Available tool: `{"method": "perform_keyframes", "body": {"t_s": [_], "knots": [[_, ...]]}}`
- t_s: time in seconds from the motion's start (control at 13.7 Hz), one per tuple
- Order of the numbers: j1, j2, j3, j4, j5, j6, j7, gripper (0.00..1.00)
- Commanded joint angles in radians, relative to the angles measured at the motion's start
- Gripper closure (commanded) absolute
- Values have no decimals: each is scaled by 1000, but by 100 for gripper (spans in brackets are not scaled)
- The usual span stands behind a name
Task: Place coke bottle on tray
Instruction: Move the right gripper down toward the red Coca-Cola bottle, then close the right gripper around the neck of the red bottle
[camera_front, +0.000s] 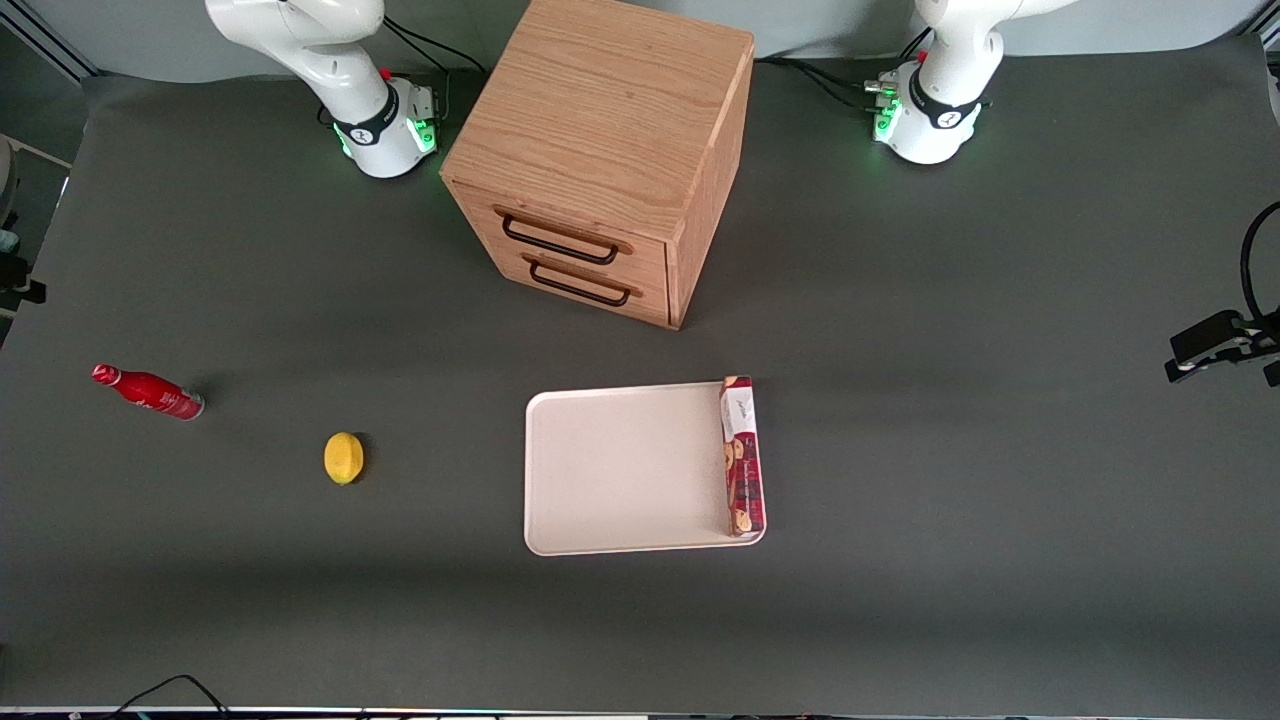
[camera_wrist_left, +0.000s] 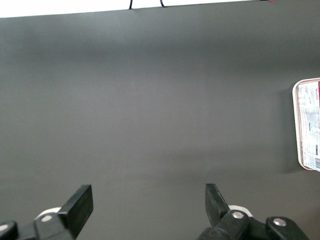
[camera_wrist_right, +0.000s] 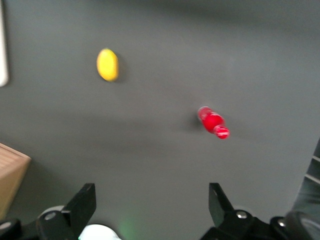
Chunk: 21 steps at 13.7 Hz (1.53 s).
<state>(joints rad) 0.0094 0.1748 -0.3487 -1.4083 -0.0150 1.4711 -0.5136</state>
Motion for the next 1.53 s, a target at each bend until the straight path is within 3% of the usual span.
{"method": "perform_keyframes", "body": {"t_s": [0.0,0.15,0.29,0.44,0.66,1.02,1.09,1.24,1.46], "knots": [[-14,35,-70,-192,-13,240,-177,0],[-12,51,-113,-350,-8,444,-249,0],[-19,77,-115,-411,21,544,-269,0],[-25,127,-115,-422,32,606,-270,0],[-40,176,-116,-464,104,673,-295,0],[-40,186,-144,-515,105,726,-307,0],[-40,186,-148,-517,105,724,-313,3],[-39,184,-148,-515,105,719,-361,20],[-31,174,-150,-514,105,710,-364,26]]}}
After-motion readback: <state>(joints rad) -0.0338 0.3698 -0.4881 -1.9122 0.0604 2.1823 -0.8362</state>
